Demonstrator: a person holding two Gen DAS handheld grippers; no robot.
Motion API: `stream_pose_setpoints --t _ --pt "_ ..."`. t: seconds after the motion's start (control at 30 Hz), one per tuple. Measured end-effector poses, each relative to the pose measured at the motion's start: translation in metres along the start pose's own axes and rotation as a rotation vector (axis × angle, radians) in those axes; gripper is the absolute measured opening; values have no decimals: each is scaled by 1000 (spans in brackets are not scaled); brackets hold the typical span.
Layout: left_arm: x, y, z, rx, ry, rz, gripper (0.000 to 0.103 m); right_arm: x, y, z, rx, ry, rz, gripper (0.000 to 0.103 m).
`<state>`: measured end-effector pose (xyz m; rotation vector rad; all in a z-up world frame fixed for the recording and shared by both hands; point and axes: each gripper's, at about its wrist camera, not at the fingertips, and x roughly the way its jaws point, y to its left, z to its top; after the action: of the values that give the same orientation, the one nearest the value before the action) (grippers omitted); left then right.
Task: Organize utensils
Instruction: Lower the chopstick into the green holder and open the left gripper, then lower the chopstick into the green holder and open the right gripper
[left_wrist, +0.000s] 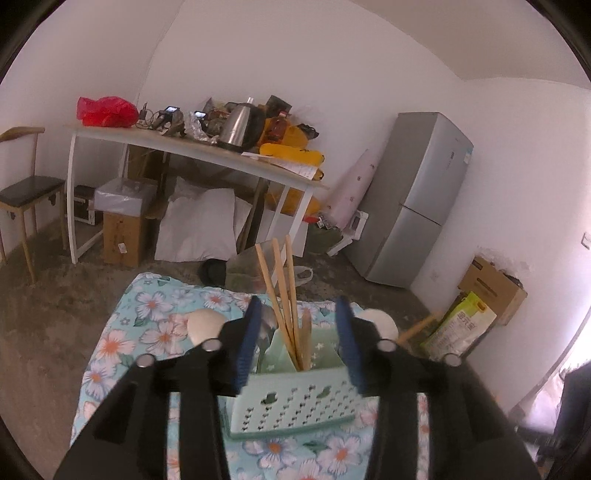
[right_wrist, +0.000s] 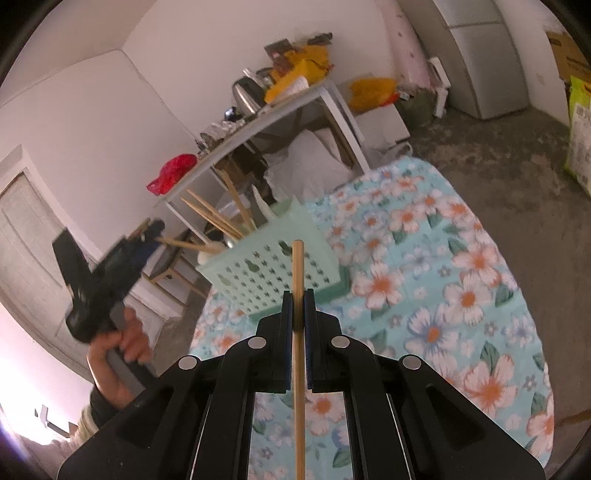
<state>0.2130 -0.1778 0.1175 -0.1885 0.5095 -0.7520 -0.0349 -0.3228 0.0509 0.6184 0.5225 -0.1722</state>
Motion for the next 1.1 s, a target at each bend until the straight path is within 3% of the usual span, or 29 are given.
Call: stream_pose_setpoints --t 0.1,0.37,0.5,0.63,0.9,1.1 --pt "-17 -1 -3 15 -17 -9 51 -7 21 22 -52 -59 30 4" --pt "-70 6 -21 37 -32 -34 60 -7 107 97 -282 -320 152 4" --pt "-94 15 -32 52 -43 -13 62 17 135 124 -335 -424 138 4" --pt "-111 27 -44 56 -47 17 63 58 148 138 -364 -512 67 4" --pt "-124 59 -60 41 -33 67 63 136 131 119 -385 -497 -119 4" --pt "-122 63 -63 35 -30 57 64 145 112 100 -352 -437 -141 6"
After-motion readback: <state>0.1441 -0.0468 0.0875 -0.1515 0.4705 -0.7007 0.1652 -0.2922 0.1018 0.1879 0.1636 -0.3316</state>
